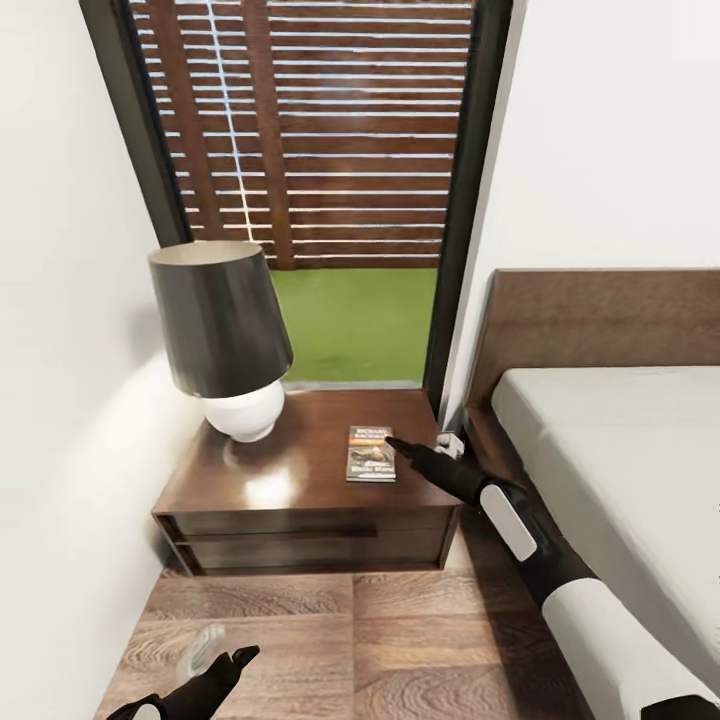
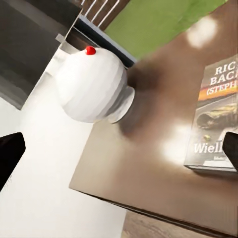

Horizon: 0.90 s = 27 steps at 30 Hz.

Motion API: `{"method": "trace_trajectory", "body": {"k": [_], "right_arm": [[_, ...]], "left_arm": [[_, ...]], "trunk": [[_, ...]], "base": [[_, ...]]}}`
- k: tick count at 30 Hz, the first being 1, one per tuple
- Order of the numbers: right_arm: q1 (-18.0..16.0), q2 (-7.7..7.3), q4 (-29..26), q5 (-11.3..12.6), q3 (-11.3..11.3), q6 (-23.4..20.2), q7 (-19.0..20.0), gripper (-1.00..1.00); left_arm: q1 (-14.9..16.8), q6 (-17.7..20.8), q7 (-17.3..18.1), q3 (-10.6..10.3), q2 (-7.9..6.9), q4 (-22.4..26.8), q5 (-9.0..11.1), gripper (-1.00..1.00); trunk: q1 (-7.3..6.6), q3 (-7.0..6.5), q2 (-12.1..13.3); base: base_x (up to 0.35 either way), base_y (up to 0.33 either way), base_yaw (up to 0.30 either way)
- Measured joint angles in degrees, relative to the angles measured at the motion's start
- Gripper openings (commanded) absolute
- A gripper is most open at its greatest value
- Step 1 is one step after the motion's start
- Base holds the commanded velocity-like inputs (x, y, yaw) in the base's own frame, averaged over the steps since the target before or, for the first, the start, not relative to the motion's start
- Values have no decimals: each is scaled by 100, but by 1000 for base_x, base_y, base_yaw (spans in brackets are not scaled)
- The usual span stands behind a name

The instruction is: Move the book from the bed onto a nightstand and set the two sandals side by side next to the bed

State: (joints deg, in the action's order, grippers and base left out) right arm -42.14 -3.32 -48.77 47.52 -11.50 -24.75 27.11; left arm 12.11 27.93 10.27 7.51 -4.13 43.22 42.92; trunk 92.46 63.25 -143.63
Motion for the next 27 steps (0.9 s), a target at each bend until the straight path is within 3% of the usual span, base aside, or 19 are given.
{"method": "trace_trajectory", "body": {"k": [9, 10, 13, 16, 18, 24, 25, 27], "right_arm": [[194, -90, -706, -53, 1, -173, 0, 100], [363, -109, -1302, -348, 1, -234, -4, 100], [528, -116, -1714, -651, 19, -281, -2, 100], [666, -118, -2009, -786, 37, -344, -3, 100], [903, -124, -2550, -934, 58, -435, -8, 100], [1116, -126, -3033, -1213, 68, -486, -11, 100], [1204, -123, -3325, -1523, 60, -504, -7, 100], [1266, -123, -3453, -1601, 59, -507, -6, 100]], "left_arm": [[0, -5, -1, 2, -1, 0, 13, 100], [0, -9, 0, 10, -2, -1, 14, 100], [0, -15, -3, 15, -2, 0, 8, 100], [0, -21, -6, 19, -2, -1, 6, 100], [-1, -17, -30, 25, -4, -5, -1, 100], [-1, -14, -92, 28, -11, -8, -10, 100], [-5, -14, -100, 29, -34, -8, -8, 100], [-7, -14, -108, 29, -39, -10, -6, 100]], "trunk": [[-23, -200, 12], [-26, -226, 13], [-33, -303, 17], [-41, -375, 22], [-46, -421, 24], [-62, -557, 32], [-65, -579, 33], [-69, -623, 36]], "base": [[-3, -1, -9], [0, 0, -72], [0, 0, -47], [0, 0, -25], [0, 0, -11], [0, 0, -4], [0, 0, 0], [0, 0, 0]]}}
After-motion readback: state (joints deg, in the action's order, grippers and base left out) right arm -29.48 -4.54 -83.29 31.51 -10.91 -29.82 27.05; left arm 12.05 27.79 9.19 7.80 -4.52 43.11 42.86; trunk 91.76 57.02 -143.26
